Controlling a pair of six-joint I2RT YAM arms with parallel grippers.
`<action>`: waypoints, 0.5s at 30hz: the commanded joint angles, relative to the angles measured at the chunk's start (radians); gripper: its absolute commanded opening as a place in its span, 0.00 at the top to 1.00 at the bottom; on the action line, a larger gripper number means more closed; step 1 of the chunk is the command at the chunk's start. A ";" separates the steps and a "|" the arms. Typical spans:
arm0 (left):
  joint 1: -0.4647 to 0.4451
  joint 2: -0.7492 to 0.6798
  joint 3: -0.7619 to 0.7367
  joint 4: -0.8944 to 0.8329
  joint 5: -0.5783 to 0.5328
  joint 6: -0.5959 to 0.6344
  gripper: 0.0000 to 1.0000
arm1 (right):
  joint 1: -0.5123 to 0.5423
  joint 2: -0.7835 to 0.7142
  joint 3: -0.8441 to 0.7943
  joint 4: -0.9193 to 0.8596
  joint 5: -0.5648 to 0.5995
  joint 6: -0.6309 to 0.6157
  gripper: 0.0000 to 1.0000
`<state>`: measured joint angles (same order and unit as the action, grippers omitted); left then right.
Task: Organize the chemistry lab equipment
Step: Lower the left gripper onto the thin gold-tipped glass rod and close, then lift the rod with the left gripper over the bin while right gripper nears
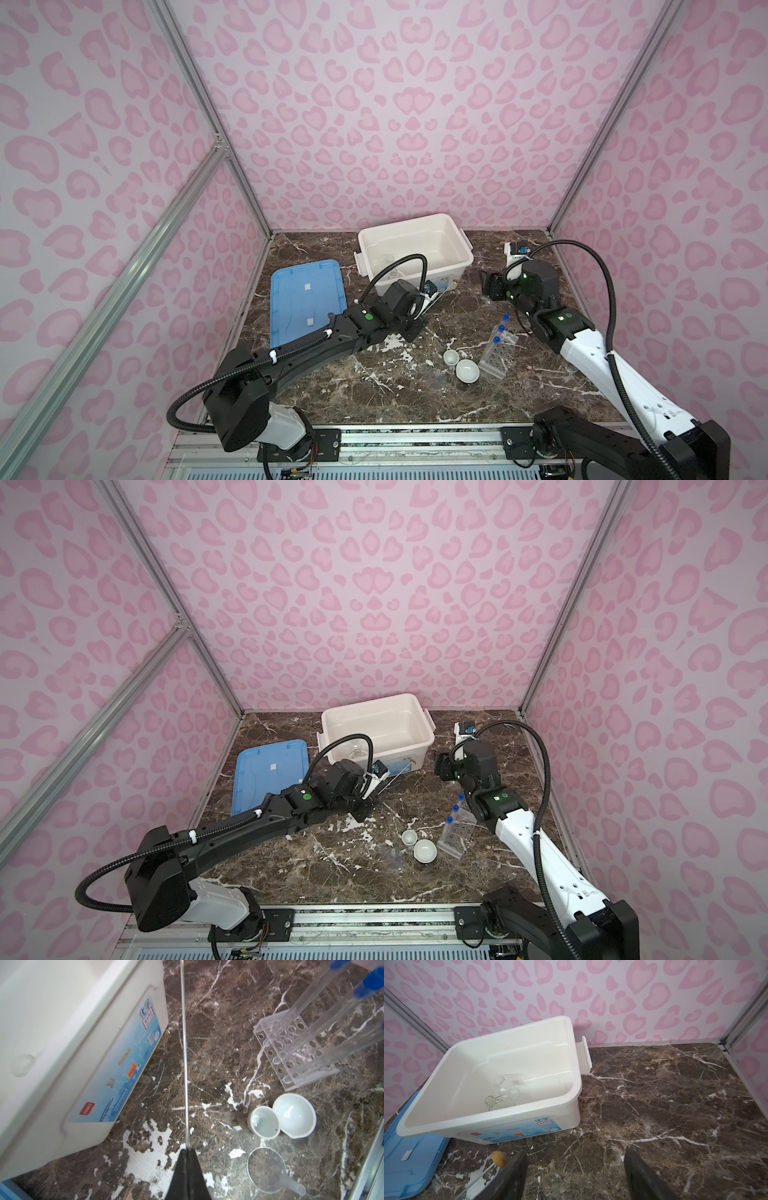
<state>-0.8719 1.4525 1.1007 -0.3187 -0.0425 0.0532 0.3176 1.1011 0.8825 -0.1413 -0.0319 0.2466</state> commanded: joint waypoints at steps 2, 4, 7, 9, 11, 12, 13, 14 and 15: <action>0.009 -0.006 0.067 -0.009 -0.037 0.032 0.96 | -0.018 0.034 0.014 0.052 -0.036 -0.008 0.25; 0.020 0.001 0.104 -0.007 -0.044 0.040 0.96 | -0.029 0.061 0.026 0.063 -0.052 -0.010 0.25; 0.045 0.011 0.167 -0.009 -0.037 0.053 0.96 | -0.042 0.103 0.049 0.066 -0.066 -0.012 0.26; 0.069 0.024 0.212 -0.016 -0.014 0.062 0.96 | -0.051 0.129 0.061 0.075 -0.076 -0.011 0.26; 0.098 0.042 0.263 -0.029 0.013 0.065 0.96 | -0.062 0.154 0.074 0.088 -0.101 -0.010 0.27; 0.115 0.055 0.289 -0.034 0.026 0.065 0.96 | -0.067 0.167 0.081 0.095 -0.114 -0.010 0.27; 0.132 0.069 0.313 -0.042 0.040 0.068 0.96 | -0.071 0.180 0.089 0.099 -0.127 -0.009 0.27; 0.145 0.084 0.336 -0.052 0.050 0.068 0.96 | -0.074 0.193 0.096 0.102 -0.138 -0.009 0.28; 0.161 0.103 0.369 -0.071 0.067 0.072 0.96 | -0.078 0.209 0.105 0.103 -0.149 -0.007 0.28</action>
<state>-0.7353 1.5253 1.4155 -0.3553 -0.0284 0.1051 0.2459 1.2846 0.9718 -0.0795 -0.1333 0.2424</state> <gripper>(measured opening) 0.050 0.721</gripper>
